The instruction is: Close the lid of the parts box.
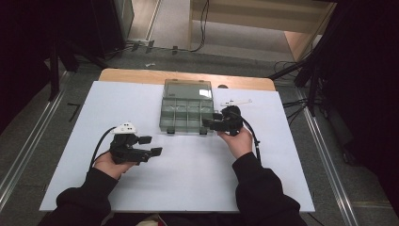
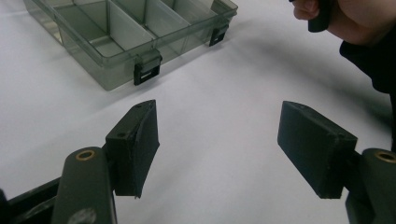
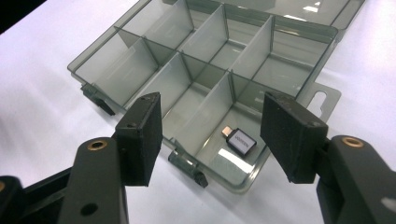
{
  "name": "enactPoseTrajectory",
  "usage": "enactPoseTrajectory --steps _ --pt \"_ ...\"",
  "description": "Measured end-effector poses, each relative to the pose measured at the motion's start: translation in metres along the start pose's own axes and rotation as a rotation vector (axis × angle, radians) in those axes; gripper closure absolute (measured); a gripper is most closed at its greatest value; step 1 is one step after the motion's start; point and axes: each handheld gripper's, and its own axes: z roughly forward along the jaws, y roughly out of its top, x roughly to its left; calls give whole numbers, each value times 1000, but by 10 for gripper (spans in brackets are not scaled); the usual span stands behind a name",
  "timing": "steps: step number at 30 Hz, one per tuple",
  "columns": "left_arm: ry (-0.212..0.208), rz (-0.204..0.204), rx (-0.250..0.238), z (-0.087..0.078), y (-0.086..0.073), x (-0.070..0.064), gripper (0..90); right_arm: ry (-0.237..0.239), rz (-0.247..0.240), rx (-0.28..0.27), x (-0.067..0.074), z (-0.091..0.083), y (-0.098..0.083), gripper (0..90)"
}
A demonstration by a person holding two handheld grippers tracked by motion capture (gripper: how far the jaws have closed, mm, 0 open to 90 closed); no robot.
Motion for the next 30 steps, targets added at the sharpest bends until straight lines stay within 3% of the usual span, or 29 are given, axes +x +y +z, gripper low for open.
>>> enactPoseTrajectory --steps 9,12,19,23,26,30 --pt "35 33 -8 6 5 0 298 -1 -17 -10 5 -7 -5 365" --pt "38 14 -11 9 9 2 297 -4 -20 -12 6 -8 -6 356" --pt "79 16 -18 19 16 7 295 -2 -24 -7 9 -9 -9 355" --pt "107 -13 -43 25 18 16 296 0 -31 -1 8 -9 -10 355" --pt "123 -28 -35 28 19 21 295 6 -33 -6 8 -9 -10 356" --pt "133 -19 -37 32 22 24 294 3 -37 -6 7 -9 -10 356"
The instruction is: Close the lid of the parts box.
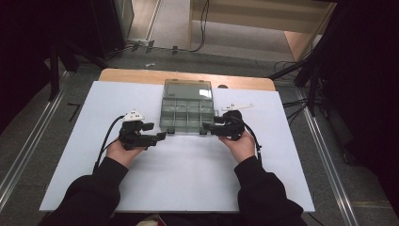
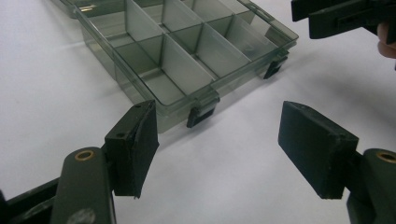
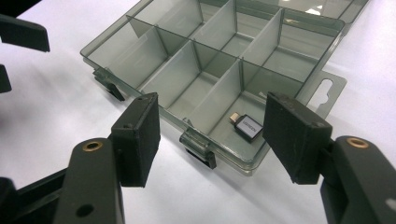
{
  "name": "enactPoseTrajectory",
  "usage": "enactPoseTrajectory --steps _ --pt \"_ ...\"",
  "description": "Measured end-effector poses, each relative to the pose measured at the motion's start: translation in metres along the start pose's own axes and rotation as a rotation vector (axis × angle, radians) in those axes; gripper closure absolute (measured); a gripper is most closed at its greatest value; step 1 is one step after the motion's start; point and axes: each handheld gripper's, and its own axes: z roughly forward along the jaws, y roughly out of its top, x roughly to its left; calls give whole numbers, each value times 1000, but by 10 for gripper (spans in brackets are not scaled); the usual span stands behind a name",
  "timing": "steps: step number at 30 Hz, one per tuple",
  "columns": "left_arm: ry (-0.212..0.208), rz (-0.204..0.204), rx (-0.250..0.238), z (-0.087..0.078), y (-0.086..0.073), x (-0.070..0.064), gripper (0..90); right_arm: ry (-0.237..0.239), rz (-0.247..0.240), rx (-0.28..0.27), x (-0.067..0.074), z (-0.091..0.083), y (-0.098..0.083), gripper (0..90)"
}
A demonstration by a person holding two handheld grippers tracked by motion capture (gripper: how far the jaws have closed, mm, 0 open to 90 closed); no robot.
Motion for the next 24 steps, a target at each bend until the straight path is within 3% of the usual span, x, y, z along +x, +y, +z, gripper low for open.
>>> enactPoseTrajectory --steps 8,12,14,17,24 --pt "-53 30 16 8 1 0 169 7 -2 5 0 0 -1 356" --pt "-65 9 -3 8 3 1 158 1 1 8 -2 1 -1 356" --pt "-65 -1 1 8 5 3 160 -4 3 9 -3 1 -1 355" --pt "-26 -11 13 11 10 6 175 -7 7 4 -4 2 -1 355" --pt "-21 -17 -1 19 22 13 180 -15 13 7 -8 6 3 355"
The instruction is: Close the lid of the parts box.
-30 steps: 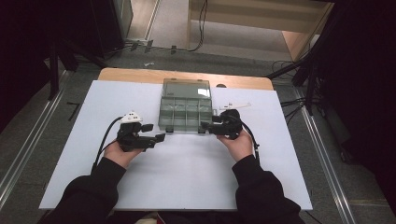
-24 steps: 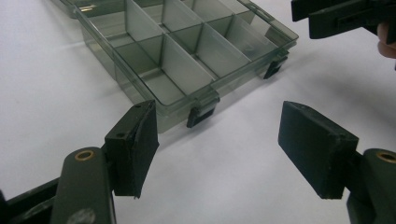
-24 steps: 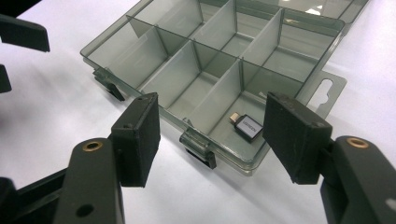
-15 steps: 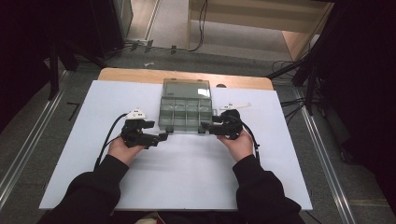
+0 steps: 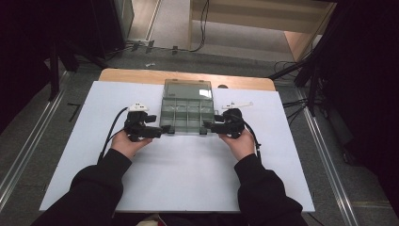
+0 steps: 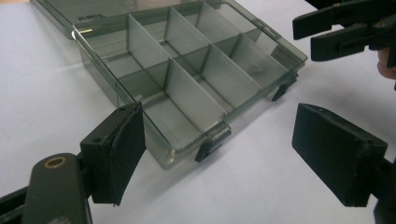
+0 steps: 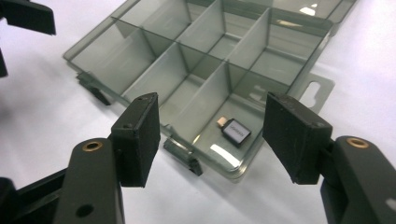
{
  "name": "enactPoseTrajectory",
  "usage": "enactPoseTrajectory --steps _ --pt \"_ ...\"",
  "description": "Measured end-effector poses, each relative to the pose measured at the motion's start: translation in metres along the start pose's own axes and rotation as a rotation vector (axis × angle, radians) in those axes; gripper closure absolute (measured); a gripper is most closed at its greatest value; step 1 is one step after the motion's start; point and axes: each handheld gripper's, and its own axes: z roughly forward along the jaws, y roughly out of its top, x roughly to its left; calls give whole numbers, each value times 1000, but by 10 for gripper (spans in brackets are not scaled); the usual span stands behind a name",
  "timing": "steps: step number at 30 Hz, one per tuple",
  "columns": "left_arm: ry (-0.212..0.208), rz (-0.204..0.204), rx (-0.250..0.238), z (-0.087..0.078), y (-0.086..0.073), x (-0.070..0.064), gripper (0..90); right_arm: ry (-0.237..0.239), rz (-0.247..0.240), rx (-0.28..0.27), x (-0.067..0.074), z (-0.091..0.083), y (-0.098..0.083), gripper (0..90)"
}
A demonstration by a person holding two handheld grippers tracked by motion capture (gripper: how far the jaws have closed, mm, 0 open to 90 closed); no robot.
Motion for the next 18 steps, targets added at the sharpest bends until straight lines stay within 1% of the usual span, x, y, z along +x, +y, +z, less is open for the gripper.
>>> enactPoseTrajectory --steps 2,3,4,6,8,10,12,14,17,18 --pt "8 14 -13 1 4 1 181 -29 -30 -4 0 1 0 356" --pt "18 17 -27 0 6 1 196 -33 -32 -8 0 1 1 356" --pt "24 19 -30 0 8 2 230 -29 -27 -15 0 1 1 354" --pt "37 5 -39 4 13 7 231 -26 -28 -31 0 1 2 339" --pt "41 -16 -36 6 16 10 231 -26 -34 -39 -2 2 3 326" --pt "50 -20 -35 8 19 14 231 -26 -29 -26 -4 3 5 320" --pt "54 -37 -43 10 21 17 231 -28 -25 -29 -5 4 7 320" --pt "57 -47 -39 12 24 19 231 -31 -16 -28 -7 6 10 321" --pt "68 -44 -29 17 27 22 231 -26 -1 -28 -9 10 14 324" --pt "77 -36 -26 19 29 22 232 -29 -1 -26 -10 11 15 324"
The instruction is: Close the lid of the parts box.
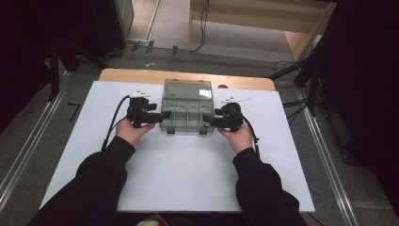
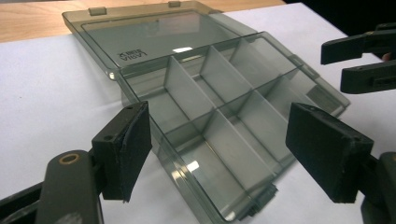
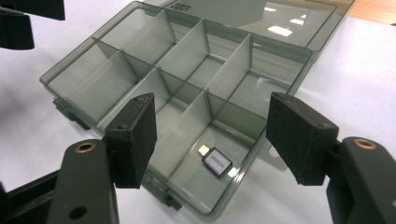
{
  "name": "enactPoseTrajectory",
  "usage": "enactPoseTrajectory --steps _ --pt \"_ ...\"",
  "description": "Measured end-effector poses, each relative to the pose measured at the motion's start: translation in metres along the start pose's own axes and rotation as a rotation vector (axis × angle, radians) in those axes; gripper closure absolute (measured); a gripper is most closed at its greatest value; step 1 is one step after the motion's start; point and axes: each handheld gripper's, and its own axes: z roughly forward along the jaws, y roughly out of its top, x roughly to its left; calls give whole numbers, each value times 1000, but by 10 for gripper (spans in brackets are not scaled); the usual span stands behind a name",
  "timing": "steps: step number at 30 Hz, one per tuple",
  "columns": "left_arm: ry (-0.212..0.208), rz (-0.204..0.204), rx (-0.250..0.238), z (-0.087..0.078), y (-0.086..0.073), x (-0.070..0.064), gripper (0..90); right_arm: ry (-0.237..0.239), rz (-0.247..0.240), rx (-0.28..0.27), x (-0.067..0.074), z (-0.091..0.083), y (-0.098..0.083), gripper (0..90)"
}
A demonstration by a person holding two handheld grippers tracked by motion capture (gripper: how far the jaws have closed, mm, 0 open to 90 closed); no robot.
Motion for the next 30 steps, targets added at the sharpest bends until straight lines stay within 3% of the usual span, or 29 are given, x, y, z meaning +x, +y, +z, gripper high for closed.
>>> enactPoseTrajectory --steps 11,16,22,25,30 --pt "45 -13 -21 12 17 11 251 -16 13 -11 -7 12 16 325" --pt "71 24 -18 21 23 13 250 -23 40 -19 -17 16 25 327" --pt "72 -21 2 33 37 23 250 -40 61 -13 -28 23 35 327" --pt "77 -22 10 36 44 24 250 -31 75 -15 -34 26 38 329" --pt "97 -15 -9 42 52 28 250 -62 79 -1 -45 34 44 330"
